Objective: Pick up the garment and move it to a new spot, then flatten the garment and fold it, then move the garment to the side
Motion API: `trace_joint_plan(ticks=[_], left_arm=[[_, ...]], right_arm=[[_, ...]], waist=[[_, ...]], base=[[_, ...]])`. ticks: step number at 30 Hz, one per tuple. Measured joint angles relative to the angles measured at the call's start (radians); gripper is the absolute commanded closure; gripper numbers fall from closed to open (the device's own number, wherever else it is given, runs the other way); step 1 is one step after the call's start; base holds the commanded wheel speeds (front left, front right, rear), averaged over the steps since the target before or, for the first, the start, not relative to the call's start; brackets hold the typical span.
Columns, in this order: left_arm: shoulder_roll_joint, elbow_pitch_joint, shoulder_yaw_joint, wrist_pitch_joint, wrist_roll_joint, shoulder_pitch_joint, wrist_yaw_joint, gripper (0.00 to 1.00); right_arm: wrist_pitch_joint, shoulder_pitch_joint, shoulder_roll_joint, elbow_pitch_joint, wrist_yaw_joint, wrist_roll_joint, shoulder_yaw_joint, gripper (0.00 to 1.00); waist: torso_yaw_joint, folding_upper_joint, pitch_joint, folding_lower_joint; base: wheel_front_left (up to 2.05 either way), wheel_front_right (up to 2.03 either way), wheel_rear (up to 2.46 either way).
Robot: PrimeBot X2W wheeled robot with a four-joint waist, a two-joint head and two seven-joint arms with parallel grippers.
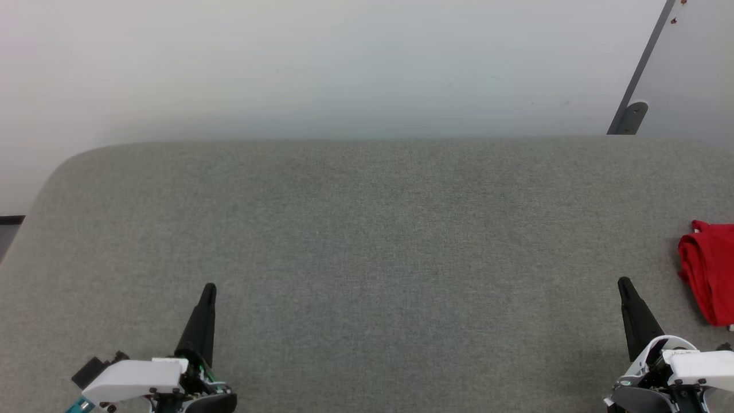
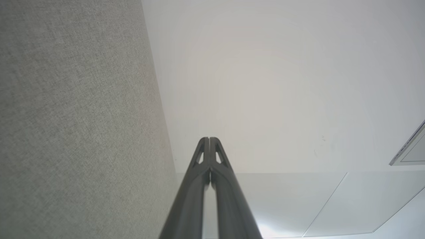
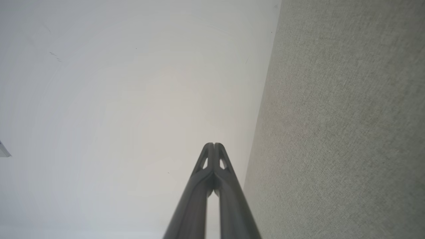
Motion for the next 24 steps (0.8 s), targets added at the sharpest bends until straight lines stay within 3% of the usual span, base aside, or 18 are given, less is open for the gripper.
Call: trace_joint_plan(ticks=[24], left_arm=[[-0.002,0.000,0.003,0.004,0.004,0.000,0.000,1.00]], right_arm=[[0.000,0.000,0.000,0.000,0.000,0.000,0.000,1.00]], waist=[[0.000,0.0000,0.000,0.0000]], base=[[0.00,0.00,0.00]])
